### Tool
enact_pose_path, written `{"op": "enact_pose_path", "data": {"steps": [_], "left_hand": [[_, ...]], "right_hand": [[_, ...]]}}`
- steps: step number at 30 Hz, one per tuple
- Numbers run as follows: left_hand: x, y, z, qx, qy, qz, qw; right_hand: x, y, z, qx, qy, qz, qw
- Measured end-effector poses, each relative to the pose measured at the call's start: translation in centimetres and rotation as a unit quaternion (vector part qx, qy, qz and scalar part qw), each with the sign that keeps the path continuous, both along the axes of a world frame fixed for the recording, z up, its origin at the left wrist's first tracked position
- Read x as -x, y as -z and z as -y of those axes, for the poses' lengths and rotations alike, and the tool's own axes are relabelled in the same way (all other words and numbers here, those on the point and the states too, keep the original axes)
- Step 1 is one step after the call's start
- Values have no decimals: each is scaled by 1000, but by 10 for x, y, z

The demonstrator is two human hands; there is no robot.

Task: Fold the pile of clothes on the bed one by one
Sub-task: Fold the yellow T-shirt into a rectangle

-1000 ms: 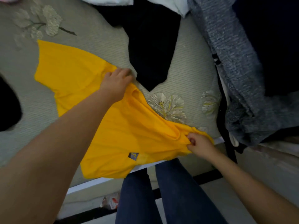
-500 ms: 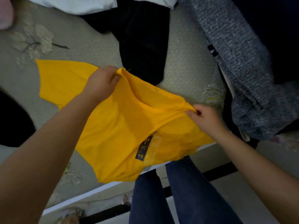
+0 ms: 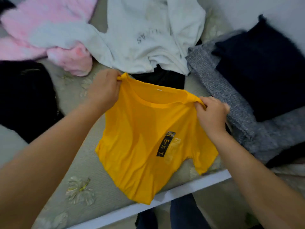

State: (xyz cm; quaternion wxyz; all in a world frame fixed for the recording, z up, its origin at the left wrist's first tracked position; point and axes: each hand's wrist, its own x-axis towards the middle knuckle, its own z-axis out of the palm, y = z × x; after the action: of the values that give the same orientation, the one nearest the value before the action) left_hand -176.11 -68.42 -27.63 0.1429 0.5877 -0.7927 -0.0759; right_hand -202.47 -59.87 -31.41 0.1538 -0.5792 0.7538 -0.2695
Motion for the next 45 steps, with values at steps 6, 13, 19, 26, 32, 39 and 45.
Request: {"op": "enact_pose_path", "data": {"steps": [6,13,19,26,32,39,45], "left_hand": [[-50,-97,-54,89,-70,-26,993],[-108,-230,-114,234,-122,-49,963],[-135,-311,-161,365,-110,-86,921],[-157,-365,-216,481,-61,-79,871],[-170,-391,-246,608,-21,-86,789],[-182,-403,-276,660,20,-77,747],[-215,-355,-265,552,3,-86,830]], "right_hand": [[-35,-107,-9,106,41,-75,991],[-81,-251,-45,215,-14,-82,973],[-114,-337,-83,333,9,-78,940],[-139,-378,-124,433,-15,-52,900],[-184,-405,-166,587,-14,-141,797],[-214,-417,-185,617,-45,-119,777],[-232,-383,-157,481,-102,-50,869]]}}
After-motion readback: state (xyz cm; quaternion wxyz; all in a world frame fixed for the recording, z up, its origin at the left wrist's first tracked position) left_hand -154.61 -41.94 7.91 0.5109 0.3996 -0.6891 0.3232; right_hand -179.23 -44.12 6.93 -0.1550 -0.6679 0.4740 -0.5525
